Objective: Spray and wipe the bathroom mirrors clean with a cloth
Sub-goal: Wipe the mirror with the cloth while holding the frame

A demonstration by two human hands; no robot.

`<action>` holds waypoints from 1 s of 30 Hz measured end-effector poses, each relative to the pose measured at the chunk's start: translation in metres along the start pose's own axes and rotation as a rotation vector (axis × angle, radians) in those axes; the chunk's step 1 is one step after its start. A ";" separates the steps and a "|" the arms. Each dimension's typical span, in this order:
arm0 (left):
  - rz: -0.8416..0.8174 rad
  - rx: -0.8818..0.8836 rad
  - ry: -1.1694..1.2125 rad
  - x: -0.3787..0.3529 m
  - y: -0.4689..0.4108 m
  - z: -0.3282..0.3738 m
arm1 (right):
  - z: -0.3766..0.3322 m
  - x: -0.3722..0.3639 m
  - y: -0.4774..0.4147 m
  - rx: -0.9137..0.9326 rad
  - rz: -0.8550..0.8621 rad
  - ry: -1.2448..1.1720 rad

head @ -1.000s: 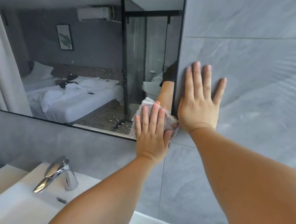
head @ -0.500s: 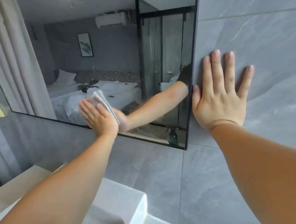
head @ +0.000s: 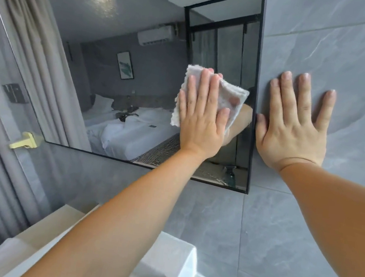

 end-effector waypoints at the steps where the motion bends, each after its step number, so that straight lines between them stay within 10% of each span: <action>1: 0.028 0.066 -0.007 0.000 -0.002 -0.022 | 0.000 -0.001 0.001 0.000 0.006 0.004; 7: 0.130 0.828 0.153 0.010 -0.013 -0.154 | 0.001 -0.005 0.001 0.016 0.097 0.047; 20: 0.179 1.138 0.543 0.092 0.044 -0.098 | -0.003 0.009 -0.002 -0.003 -0.107 0.035; 27: -0.289 1.354 0.855 0.185 0.163 -0.047 | -0.052 0.087 0.063 -0.044 -0.024 -0.152; 30: -0.513 1.642 1.040 0.215 0.211 -0.035 | -0.112 0.122 0.146 0.076 -0.319 -0.511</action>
Point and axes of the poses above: each hand's wrist, its own y-axis away from the middle knuckle, its own x-axis out of the back of the hand, z = x × y, the point moved 4 cm from there along -y, towards the middle knuckle, and after that the axes turned 3 degrees about -x, right-handed, at the moved point
